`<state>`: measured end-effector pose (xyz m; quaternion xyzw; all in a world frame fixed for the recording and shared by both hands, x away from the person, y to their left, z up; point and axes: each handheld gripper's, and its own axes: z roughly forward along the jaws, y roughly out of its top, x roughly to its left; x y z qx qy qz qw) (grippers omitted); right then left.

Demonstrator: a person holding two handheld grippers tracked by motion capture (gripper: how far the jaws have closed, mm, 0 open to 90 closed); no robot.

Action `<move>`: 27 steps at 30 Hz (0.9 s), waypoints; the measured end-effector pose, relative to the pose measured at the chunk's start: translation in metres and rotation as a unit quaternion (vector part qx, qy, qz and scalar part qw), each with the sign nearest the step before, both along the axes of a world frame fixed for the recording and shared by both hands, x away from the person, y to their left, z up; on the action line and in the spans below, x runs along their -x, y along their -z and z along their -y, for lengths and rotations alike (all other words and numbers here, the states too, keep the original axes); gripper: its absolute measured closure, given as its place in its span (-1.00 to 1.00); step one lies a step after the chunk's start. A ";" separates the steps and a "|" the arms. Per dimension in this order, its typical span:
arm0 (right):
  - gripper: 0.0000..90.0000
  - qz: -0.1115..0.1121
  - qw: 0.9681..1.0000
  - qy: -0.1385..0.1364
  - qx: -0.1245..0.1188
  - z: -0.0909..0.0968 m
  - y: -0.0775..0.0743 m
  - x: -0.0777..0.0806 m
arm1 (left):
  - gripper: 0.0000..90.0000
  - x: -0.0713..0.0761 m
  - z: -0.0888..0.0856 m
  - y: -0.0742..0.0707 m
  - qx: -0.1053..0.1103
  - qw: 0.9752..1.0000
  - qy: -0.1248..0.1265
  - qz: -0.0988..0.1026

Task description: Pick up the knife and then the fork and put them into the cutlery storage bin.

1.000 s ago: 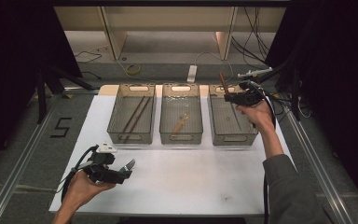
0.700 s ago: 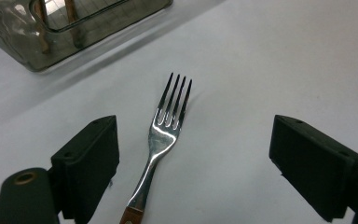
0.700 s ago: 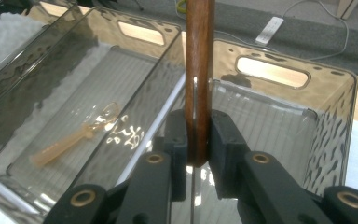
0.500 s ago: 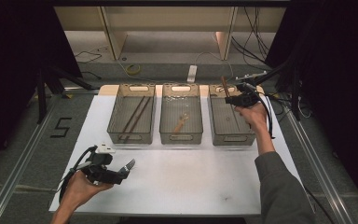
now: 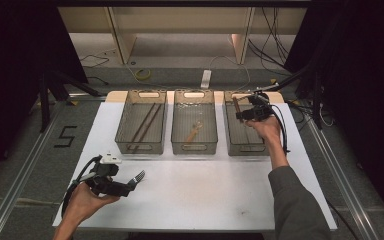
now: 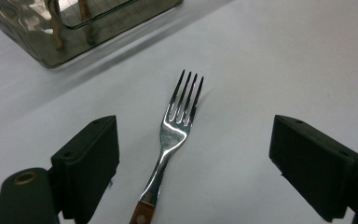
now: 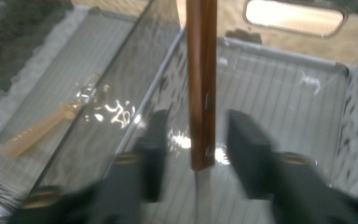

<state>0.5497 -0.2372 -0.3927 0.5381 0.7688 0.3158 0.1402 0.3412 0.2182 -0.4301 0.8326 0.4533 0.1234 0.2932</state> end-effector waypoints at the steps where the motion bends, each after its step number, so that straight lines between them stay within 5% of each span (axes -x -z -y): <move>1: 0.08 0.001 1.000 0.001 -0.001 0.000 -0.001 0.000 | -0.66 0.000 0.000 0.000 -0.003 1.000 0.001 -0.001; 6: -0.12 0.018 1.000 -0.012 -0.014 0.003 -0.010 0.008 | -0.66 -0.002 -0.003 -0.001 -0.007 1.000 -0.001 -0.004; 13: -0.27 0.053 0.996 -0.068 -0.017 -0.002 -0.026 0.035 | -0.65 -0.006 -0.010 -0.006 -0.019 1.000 -0.001 -0.021; 21: -0.32 0.094 0.984 -0.151 -0.030 -0.017 -0.042 0.093 | -0.63 -0.013 -0.013 -0.011 -0.050 0.997 0.010 -0.061; 27: -0.33 0.115 0.975 -0.187 -0.033 -0.023 -0.036 0.138 | -0.60 -0.016 -0.014 -0.010 -0.089 0.991 0.009 -0.099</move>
